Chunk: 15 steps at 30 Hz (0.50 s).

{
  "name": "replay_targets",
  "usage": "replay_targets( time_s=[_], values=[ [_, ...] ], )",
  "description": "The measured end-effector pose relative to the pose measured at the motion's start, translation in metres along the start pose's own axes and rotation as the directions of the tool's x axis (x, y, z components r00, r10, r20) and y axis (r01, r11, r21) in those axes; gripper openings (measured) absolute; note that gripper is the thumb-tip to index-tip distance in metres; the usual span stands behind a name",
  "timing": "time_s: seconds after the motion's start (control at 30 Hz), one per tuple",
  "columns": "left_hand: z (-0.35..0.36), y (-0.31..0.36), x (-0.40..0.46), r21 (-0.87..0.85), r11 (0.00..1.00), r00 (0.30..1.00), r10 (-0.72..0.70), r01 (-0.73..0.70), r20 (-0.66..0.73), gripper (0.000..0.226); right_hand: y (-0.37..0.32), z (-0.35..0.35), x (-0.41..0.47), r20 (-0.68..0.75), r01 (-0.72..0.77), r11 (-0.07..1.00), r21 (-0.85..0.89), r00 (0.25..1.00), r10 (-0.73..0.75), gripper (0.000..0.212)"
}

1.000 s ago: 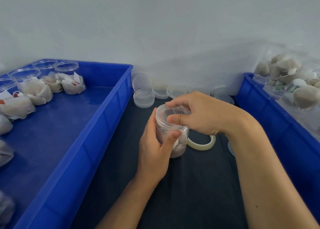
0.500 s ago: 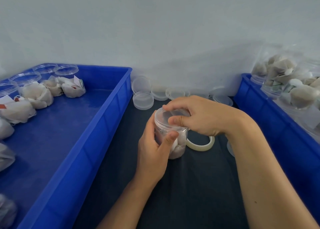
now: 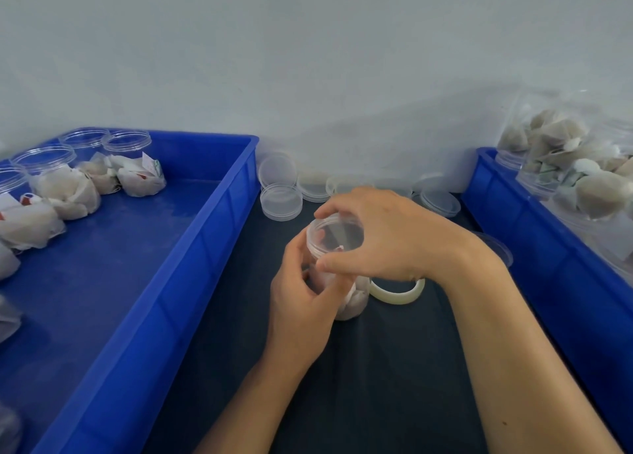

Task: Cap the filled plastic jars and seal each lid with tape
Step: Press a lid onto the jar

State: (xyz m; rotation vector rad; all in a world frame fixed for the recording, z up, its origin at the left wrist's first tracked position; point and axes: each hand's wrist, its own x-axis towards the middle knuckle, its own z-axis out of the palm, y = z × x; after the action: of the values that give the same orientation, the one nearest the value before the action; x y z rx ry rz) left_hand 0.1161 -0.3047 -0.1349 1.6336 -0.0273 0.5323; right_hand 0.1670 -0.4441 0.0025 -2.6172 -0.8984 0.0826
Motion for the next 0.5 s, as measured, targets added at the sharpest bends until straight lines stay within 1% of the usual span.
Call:
replay_targets(
  time_s=[0.07, 0.17, 0.23, 0.33, 0.5],
  values=[
    [-0.0012, -0.0006, 0.0010, 0.002, 1.000, 1.000, 0.000, 0.000, 0.007, 0.049, 0.0024, -0.0035, -0.0019, 0.027, 0.033, 0.998, 0.046, 0.999, -0.034, 0.057],
    [-0.0028, -0.0011, 0.0024, 0.005, 1.000, 1.000, 0.005, -0.005, 0.022, 0.042, 0.0024, -0.0085, -0.0041, 0.020, 0.134, 0.980, 0.145, 0.990, -0.138, 0.059],
    [-0.0029, -0.0011, 0.0023, 0.002, 1.000, 1.000, 0.002, -0.002, 0.021, 0.042, 0.0014, -0.0088, -0.0042, 0.013, 0.154, 0.978, 0.144, 0.988, -0.157, 0.060],
    [-0.0010, -0.0001, 0.0009, 0.017, 1.000, 1.000, 0.005, -0.006, 0.012, 0.046, 0.0044, -0.0076, -0.0039, 0.058, 0.092, 0.994, 0.066, 0.994, -0.095, 0.063],
    [0.0010, 0.0033, 0.0004, -0.011, 1.000, 1.000, 0.023, -0.022, 0.022, 0.059, 0.0091, -0.0066, -0.0032, 0.136, 0.030, 0.996, 0.087, 0.990, -0.042, 0.069]
  ],
)
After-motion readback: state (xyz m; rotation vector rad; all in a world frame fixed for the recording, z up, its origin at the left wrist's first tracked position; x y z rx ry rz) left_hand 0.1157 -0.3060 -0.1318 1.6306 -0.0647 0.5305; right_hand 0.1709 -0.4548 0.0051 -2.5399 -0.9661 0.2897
